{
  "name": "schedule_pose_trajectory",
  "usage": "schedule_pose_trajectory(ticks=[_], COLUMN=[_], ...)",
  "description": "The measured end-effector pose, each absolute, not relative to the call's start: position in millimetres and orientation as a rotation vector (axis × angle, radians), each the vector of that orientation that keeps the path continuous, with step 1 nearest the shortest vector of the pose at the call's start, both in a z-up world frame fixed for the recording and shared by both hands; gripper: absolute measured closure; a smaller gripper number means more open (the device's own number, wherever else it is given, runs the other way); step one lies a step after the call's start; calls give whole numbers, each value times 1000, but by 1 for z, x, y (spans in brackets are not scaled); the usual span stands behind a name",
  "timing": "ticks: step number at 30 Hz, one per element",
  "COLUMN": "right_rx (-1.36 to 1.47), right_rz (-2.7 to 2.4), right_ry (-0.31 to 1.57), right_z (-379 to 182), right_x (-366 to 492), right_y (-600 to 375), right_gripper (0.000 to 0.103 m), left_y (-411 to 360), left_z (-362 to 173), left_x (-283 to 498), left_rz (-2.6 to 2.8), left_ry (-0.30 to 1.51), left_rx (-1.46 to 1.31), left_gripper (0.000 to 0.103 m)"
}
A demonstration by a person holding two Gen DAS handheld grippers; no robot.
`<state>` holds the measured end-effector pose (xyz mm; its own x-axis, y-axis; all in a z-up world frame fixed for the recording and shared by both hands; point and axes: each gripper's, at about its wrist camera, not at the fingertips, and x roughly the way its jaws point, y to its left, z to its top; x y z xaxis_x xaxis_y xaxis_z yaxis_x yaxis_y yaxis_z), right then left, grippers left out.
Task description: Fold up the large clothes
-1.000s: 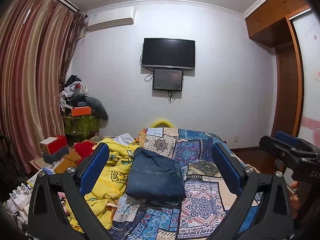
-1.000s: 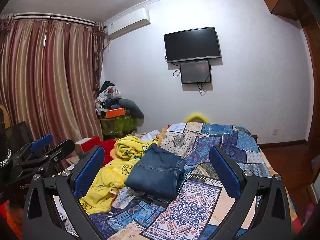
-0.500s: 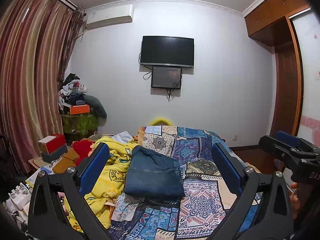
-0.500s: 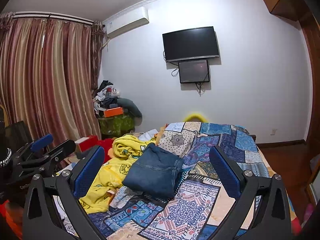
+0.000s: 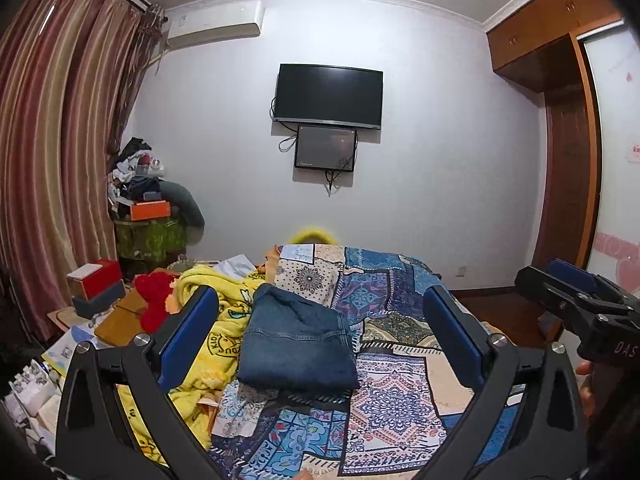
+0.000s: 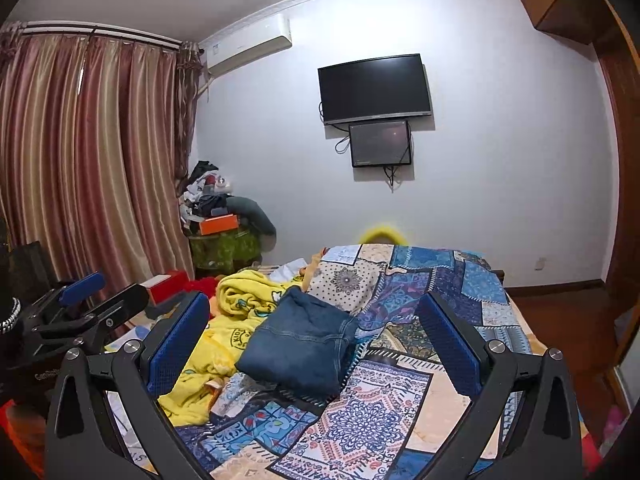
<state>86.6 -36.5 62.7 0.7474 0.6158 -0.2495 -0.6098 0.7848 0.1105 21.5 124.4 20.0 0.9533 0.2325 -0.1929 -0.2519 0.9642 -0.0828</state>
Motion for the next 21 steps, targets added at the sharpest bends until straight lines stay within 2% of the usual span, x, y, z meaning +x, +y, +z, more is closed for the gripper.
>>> schedule_pose_trajectory(ticks=[21], right_rx=[5], right_rz=[643], right_ry=[282], right_z=[59], right_x=[93], right_y=[-30], right_gripper=[0], left_y=[130], left_z=[12], left_x=[30], left_rz=[196], left_ry=[217], left_rx=[-113], left_gripper=[1])
